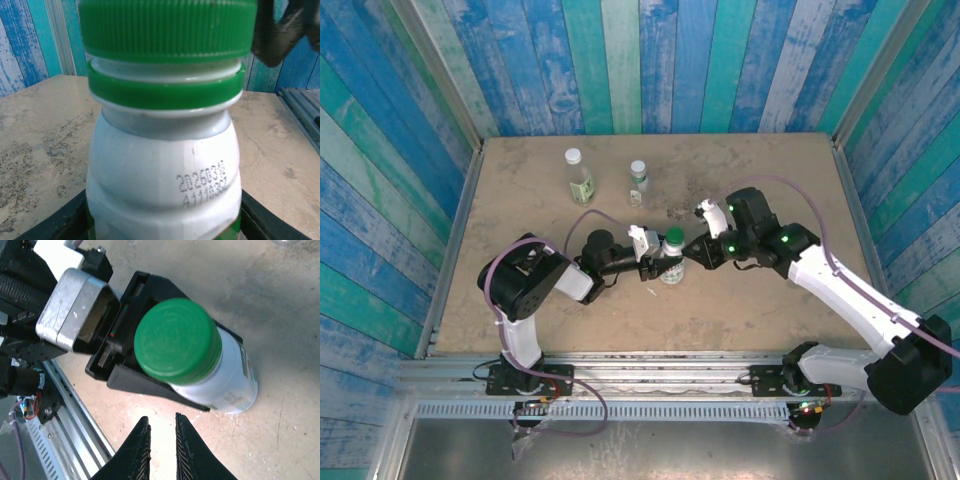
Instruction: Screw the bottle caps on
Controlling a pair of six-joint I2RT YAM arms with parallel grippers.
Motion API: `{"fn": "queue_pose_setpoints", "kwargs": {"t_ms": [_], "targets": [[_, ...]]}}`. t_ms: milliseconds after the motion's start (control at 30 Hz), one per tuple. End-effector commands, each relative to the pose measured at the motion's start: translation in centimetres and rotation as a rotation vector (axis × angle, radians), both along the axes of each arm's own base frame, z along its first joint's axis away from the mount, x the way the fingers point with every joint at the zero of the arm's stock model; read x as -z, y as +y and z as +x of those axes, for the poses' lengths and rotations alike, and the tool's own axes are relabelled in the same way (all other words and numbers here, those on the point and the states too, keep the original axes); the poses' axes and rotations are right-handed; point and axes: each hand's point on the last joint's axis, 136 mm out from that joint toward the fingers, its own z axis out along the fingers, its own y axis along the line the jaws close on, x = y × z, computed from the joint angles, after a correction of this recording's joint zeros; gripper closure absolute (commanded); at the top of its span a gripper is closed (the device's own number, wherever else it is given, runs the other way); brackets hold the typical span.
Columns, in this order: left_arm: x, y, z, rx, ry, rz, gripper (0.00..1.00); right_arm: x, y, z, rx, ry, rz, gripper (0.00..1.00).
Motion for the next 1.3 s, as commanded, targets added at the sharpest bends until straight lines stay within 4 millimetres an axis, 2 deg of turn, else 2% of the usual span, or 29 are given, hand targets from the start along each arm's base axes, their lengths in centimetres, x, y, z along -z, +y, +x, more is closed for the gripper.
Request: {"fn": "queue_pose_setpoints", "kwargs": {"t_ms": [0, 67, 100, 167, 367, 433, 533, 600, 733, 833, 900, 1000, 1100, 1267], "targets": [[0.9, 0.3, -0.1, -0.019, 0.043, 0.042, 0.42, -1.7, -0.8, 0.4, 0.049, -0.052, 0.009, 0.80], [0.9, 0.4, 0.0, -0.027, 0.048, 0.043, 0.42, -2.6, -1.2, 1.5, 0.088, -0.096, 0.009, 0.73], [0.9, 0.4, 0.1, -0.033, 0.056, 0.040, 0.43, -2.9, -1.3, 2.2, 0.106, -0.115, 0.014, 0.67], [0.8, 0.4, 0.1, -0.036, 0.058, 0.036, 0.43, -3.3, -0.9, 3.3, 0.110, -0.133, 0.037, 0.61], [1.1, 0.5, 0.3, -0.050, 0.058, 0.057, 0.43, -3.0, 1.5, 5.1, 0.023, -0.072, 0.046, 0.59], [1.2, 0.5, 0.4, -0.050, 0.043, 0.076, 0.43, -2.6, 1.7, 5.2, 0.016, -0.052, 0.038, 0.64], [0.9, 0.6, 0.3, -0.052, 0.039, 0.073, 0.43, -2.2, 1.6, 4.6, 0.011, -0.036, 0.049, 0.71], [0.7, 0.6, 0.3, -0.053, 0.041, 0.065, 0.43, -1.7, 1.5, 3.6, -0.002, -0.014, 0.061, 0.72], [0.5, 0.5, 0.3, -0.051, 0.043, 0.052, 0.44, -0.6, 1.7, 0.7, -0.063, 0.068, 0.105, 0.77], [0.4, 0.5, 0.3, -0.050, 0.045, 0.051, 0.44, -0.9, 2.1, -1.1, -0.104, 0.074, 0.123, 0.80], [0.4, 0.5, 0.3, -0.052, 0.042, 0.050, 0.44, -1.6, 1.8, -1.2, -0.097, 0.041, 0.129, 0.81], [0.5, 0.5, 0.2, -0.044, 0.040, 0.051, 0.44, -2.6, 0.8, 0.2, -0.012, -0.036, 0.097, 0.78], [0.5, 0.6, 0.0, -0.041, 0.035, 0.056, 0.44, -3.4, 0.0, 2.3, 0.065, -0.085, 0.097, 0.64], [0.4, 0.6, -0.1, -0.040, 0.025, 0.064, 0.44, -3.7, 1.4, 4.5, 0.043, -0.080, 0.108, 0.62]]}}
